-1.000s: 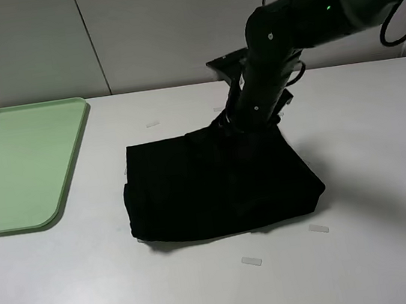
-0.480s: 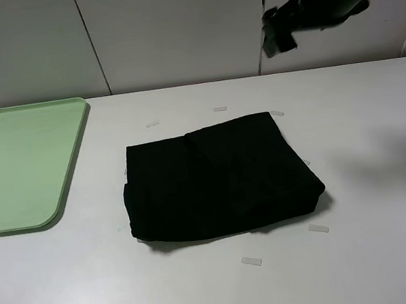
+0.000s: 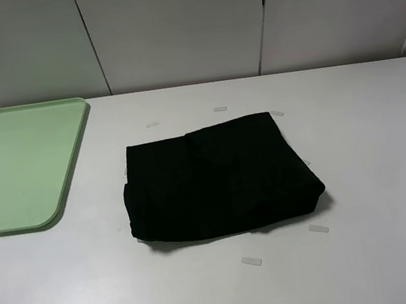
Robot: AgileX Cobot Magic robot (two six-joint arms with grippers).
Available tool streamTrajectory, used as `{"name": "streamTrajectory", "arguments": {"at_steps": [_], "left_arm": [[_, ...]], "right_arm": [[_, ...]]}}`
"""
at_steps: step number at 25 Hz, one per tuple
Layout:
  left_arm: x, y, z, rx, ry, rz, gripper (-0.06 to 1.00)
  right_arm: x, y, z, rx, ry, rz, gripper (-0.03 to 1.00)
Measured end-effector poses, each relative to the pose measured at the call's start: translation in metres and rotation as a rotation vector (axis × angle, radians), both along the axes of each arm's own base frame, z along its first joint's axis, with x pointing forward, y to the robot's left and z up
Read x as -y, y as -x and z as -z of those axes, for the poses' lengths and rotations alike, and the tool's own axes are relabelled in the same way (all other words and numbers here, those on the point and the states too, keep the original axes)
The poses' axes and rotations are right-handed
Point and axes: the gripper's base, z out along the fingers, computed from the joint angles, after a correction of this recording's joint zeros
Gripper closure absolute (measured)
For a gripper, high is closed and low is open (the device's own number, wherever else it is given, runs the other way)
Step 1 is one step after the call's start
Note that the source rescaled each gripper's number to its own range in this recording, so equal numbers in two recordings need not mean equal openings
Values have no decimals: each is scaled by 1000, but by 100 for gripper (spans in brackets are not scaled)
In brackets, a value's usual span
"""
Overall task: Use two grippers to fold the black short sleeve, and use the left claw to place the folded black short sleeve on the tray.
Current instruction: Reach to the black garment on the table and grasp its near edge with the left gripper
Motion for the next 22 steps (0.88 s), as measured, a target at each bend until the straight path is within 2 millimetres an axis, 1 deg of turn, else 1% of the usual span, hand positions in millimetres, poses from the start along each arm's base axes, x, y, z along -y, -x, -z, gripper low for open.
{"name": "streamTrajectory", "arguments": {"at_steps": [2, 4, 5, 6, 7, 8, 11, 12, 13, 16, 19, 20, 22], "left_arm": [[0, 0, 0, 0, 0, 0, -5], [0, 0, 0, 0, 0, 0, -5], [0, 0, 0, 0, 0, 0, -5], [0, 0, 0, 0, 0, 0, -5], [0, 0, 0, 0, 0, 0, -5], [0, 0, 0, 0, 0, 0, -5], [0, 0, 0, 0, 0, 0, -5], [0, 0, 0, 0, 0, 0, -5], [0, 0, 0, 0, 0, 0, -5], [0, 0, 0, 0, 0, 0, -5], [0, 0, 0, 0, 0, 0, -5], [0, 0, 0, 0, 0, 0, -5], [0, 0, 0, 0, 0, 0, -5]], "right_arm": [[6, 30, -1, 61, -22, -10, -3], [14, 62, 6, 121, -37, -12, -3], [21, 92, 15, 168, -53, -9, -3], [25, 105, 19, 194, -61, -8, -3], [25, 105, 19, 194, -61, -8, -3], [31, 131, 30, 247, -75, -7, -3], [40, 166, 44, 305, -95, -3, -3], [40, 166, 44, 305, -95, -3, -3], [42, 176, 50, 304, -97, 0, -3], [47, 194, 62, 280, -97, 10, -3], [49, 204, 76, 256, -102, 11, -3], [49, 209, 86, 253, -122, 1, -3], [48, 212, 95, 250, -146, -11, -3]]}}
